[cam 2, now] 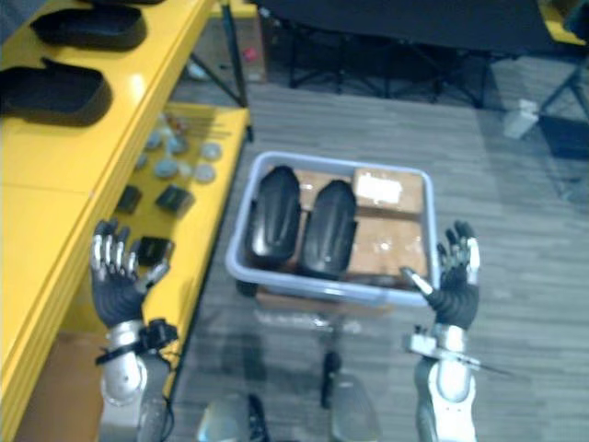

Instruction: Walk over and take plastic housings, then place them on the shelf

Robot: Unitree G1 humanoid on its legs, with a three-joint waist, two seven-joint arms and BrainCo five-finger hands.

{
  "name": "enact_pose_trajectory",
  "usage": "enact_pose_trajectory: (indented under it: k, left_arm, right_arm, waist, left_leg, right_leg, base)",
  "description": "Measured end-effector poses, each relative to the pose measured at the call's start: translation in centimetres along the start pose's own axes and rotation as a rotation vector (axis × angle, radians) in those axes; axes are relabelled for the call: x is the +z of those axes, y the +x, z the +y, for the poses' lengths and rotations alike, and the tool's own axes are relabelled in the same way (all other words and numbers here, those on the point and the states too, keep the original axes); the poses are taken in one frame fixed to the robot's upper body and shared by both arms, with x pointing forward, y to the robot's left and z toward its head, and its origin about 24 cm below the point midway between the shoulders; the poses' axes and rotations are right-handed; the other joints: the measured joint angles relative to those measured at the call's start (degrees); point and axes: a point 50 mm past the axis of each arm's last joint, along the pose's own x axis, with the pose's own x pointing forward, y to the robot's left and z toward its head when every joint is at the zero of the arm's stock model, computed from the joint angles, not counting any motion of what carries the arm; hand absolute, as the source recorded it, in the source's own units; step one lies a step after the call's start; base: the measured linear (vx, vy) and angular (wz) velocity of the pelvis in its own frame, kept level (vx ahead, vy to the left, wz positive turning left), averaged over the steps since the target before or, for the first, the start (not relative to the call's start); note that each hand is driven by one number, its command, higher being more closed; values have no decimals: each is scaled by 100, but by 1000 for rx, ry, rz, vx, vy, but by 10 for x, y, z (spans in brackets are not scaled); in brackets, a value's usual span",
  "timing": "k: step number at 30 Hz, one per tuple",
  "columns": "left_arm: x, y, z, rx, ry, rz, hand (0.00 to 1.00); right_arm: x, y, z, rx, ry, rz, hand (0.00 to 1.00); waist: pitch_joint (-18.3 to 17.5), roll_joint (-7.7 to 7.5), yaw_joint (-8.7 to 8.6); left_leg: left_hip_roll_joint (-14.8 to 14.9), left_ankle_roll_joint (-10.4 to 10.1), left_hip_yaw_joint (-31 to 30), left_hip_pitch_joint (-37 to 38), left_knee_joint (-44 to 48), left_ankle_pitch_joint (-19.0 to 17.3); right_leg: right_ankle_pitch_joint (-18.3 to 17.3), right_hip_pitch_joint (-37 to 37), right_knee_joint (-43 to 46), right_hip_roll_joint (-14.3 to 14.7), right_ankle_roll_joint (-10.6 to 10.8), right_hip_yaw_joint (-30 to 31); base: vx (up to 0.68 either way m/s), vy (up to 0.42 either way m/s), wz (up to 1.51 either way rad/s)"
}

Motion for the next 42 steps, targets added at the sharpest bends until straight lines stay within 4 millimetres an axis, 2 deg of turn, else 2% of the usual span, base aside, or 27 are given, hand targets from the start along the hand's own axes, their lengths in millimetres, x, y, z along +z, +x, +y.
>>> enact_pose_trajectory:
  k: [4,7,10,15,17,18,20,21,23,24,27,29,32,34,36,38,42]
  left_arm:
    - [-4,-5,7,17,7,30,0]
    - [-10,-5,10,57,5,52,0]
    - [-28,-2,11,104,3,113,0]
    - [-48,-6,12,106,111,210,0]
    - [-86,-15,11,81,198,406,0]
    - [-94,-21,12,86,216,460,0]
    - [-122,-44,17,75,285,643,0]
    - [-127,-50,18,70,300,678,0]
    - [-144,-71,29,83,352,799,0]
    - [-146,-74,31,87,361,815,0]
    - [-154,-94,44,101,381,891,0]
    - [-157,-107,50,83,382,935,0]
    - [-161,-123,56,53,379,989,0]
    - [-165,-137,59,32,364,1047,0]
    - [-168,-146,58,24,328,1083,0]
    - [-169,-155,58,29,291,1116,0]
    - [-169,-168,59,46,247,1154,0]
  right_arm:
    - [-10,-7,-26,-102,-45,96,0]
    - [-21,-7,-37,-160,-20,156,0]
    - [-34,-4,-41,-201,-5,198,0]
    - [-38,9,-40,-203,63,203,0]
    - [-46,29,-39,-157,59,222,0]
    - [-47,36,-36,-144,63,226,0]
    - [-48,65,-20,-91,69,218,0]
    - [-47,74,-17,-81,68,213,0]
    - [-35,117,-7,-59,68,185,0]
    - [-29,128,-6,-55,67,169,0]
    - [21,182,6,-8,23,43,0]
    - [38,199,14,13,1,20,0]
    - [56,217,18,4,-37,17,0]
    - [64,229,9,-67,-87,67,0]
    - [69,235,-1,-128,-111,101,0]
    - [70,238,-7,-190,-147,146,0]
    - [65,238,-15,-305,-208,214,0]
  waist:
    - [-26,15,-22]
    - [-10,18,-26]
    - [185,3,-29]
    - [391,17,-16]
    - [432,36,-2]
    - [439,39,7]
    - [495,82,27]
    - [511,93,63]
    - [601,178,288]
    - [627,222,357]
    - [730,412,649]
    - [770,493,676]
    - [822,599,734]
    - [852,710,865]
    - [913,839,881]
    - [941,911,974]
    - [952,957,966]
  left_leg:
    - [74,-118,58,48,-91,92]
    - [82,-63,-39,-86,-139,131]
    - [-10,12,-68,-173,-215,205]
    - [-238,83,-313,-264,-336,280]
    - [-437,136,-372,-275,-500,383]
    - [-465,142,-373,-292,-508,389]
    - [-561,161,-554,-434,-438,400]
    - [-585,162,-594,-472,-417,401]
    - [-671,190,-738,-581,-350,417]
    - [-692,191,-806,-625,-324,417]
    - [-809,256,-1043,-868,-237,458]
    - [-879,290,-1185,-905,-236,479]
    - [-968,340,-1291,-970,-223,510]
    - [-1046,379,-1337,-1061,-176,532]
    - [-1114,385,-1464,-1130,-81,529]
    - [-1156,398,-1479,-1218,-35,537]
    - [-1199,422,-1512,-1279,27,552]
  right_leg:
    - [121,2,-156,210,-73,73]
    - [385,-14,-594,328,-141,195]
    - [711,-4,-1039,394,-145,345]
    - [1076,93,-1570,303,-102,464]
    - [1161,88,-1671,160,-27,441]
    - [1189,86,-1703,132,-25,441]
    - [1225,78,-1734,17,14,307]
    - [1234,68,-1732,-6,23,282]
    - [1286,65,-1737,-102,76,151]
    - [1296,58,-1738,-120,90,108]
    - [1350,-17,-1708,-245,148,-112]
    - [1350,10,-1674,-316,149,-239]
    - [1347,-19,-1607,-410,152,-345]
    - [1300,-115,-1464,-536,204,-417]
    - [1253,-140,-1339,-611,205,-496]
    - [1221,-243,-1221,-690,211,-518]
    - [1142,-308,-1061,-779,217,-606]
  base:
    - [24,-54,-18]
    - [10,-21,-32]
    - [-44,7,-30]
    - [-32,57,-12]
    - [-42,75,16]
    - [-64,122,13]
    - [-68,120,29]
    - [-64,97,32]
    - [-68,81,33]
    - [-70,76,48]
    - [-75,80,39]
    - [-38,63,35]
    - [-45,84,24]
    - [-66,87,16]
    - [-73,82,27]
    - [-105,83,15]
    - [-63,29,8]
